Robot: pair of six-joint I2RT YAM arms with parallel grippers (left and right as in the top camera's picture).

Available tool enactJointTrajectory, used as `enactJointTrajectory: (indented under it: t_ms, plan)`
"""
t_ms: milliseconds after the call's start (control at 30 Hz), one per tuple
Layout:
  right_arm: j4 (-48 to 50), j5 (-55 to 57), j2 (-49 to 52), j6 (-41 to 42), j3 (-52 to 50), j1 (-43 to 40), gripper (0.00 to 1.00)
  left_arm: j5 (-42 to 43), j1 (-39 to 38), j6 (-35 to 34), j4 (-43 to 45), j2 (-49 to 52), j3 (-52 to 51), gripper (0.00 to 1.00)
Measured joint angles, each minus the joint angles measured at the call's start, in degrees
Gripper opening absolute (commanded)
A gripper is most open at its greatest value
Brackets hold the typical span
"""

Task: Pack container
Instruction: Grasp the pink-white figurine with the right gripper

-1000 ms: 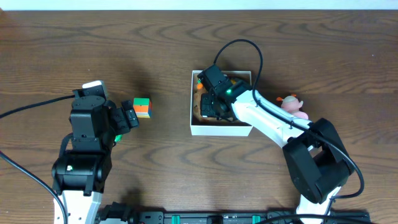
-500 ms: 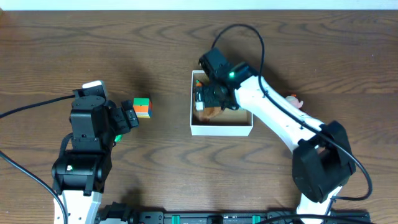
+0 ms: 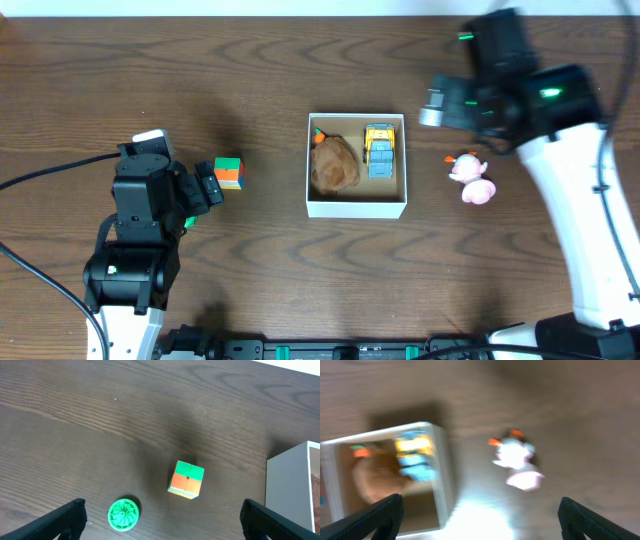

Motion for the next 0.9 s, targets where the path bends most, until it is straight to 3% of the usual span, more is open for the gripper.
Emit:
enactJointTrajectory:
  t_ms: [100,300,500,733,833,900]
  plan:
    - [0.48,-1.11,0.61,-3.82,-4.46,-6.16,0.99,0.00,0.00,0.00,0.02,0.00,0.00,0.98]
    - [11.30,-3.02,1.51,-8.98,-21.27,-12.17,0.99,0.00,0.00,0.00,-0.04,0.00,0.00,0.98]
    - [24.46,-5.62,2.97,-11.23,-36.79,-12.79,0.99,0.00,0.00,0.00,-0.04,0.00,0.00,0.98]
    - [34.38,-6.75,7.50,-12.92,-43.23,-12.79,0.99,0.00,0.00,0.00,-0.07,0.00,0.00,0.98]
    - [36.11,-6.97,9.77,-13.33,-43.43,-12.79,0.82,0.00,0.00,-0.02,-0.07,0.00,0.00,0.98]
    - [36.61,-6.95,10.60,-13.73,-43.52,-12.79,0.60,0.00,0.00,0.00,-0.07,0.00,0.00,0.98]
